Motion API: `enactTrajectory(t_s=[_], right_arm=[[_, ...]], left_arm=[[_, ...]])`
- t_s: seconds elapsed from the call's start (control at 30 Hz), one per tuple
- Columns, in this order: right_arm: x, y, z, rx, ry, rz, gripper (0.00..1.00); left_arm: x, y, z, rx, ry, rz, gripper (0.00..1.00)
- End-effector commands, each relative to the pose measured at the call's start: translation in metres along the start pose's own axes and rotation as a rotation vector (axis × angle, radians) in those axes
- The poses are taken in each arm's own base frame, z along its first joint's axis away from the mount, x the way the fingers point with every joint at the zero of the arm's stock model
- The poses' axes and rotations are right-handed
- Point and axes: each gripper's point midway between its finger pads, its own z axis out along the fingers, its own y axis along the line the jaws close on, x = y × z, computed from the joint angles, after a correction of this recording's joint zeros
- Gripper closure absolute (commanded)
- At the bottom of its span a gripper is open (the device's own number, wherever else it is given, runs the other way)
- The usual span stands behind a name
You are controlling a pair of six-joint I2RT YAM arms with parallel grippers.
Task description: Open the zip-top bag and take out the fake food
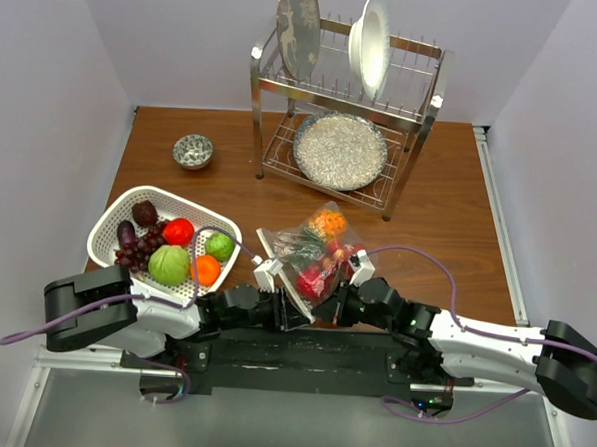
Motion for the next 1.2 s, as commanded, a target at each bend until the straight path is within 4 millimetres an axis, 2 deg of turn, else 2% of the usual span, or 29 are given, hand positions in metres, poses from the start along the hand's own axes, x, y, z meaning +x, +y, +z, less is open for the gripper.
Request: enactTrajectory(t_s=[0.0,0.17,0.53,0.8,1.0,1.03,1.1,1.17], right_arm=[[-0.014,0.017,-0.001,-0.035,-0.045,0.003,1.00],[-0.006,0.021,-0.001,-0.050,0.003,-0.022,1.00],[0.009,0.012,-0.003,-0.038,0.078,-0.083,1.00],[0.010,0.008,-0.009,-0.034,0.072,-0.083,1.00],[0.008,0.007,-0.013,-0.032,0.060,-0.085,1.00],[0.007,0.006,-0.014,-0.028,0.056,-0.082,1.00],[0.005,0.007,-0.016,-0.027,0.046,-0.081,1.00],[0.001,0.011,-0.016,-0.027,0.038,-0.084,1.00]], left_arm=[[-0.013,-0.028,0.007,0.084,-0.042,-0.004,0.76],[-0.017,-0.025,0.007,0.066,-0.066,-0.045,0.85],[-0.032,-0.009,-0.001,0.006,-0.134,-0.078,0.85],[-0.052,0.007,-0.009,-0.046,-0.184,-0.074,0.85],[-0.079,0.025,-0.022,-0.117,-0.248,-0.059,0.85],[-0.088,0.023,-0.025,-0.115,-0.273,-0.046,0.85],[-0.089,0.022,-0.026,-0.124,-0.266,-0.025,0.85],[-0.087,0.011,-0.024,-0.090,-0.235,0.015,0.83]])
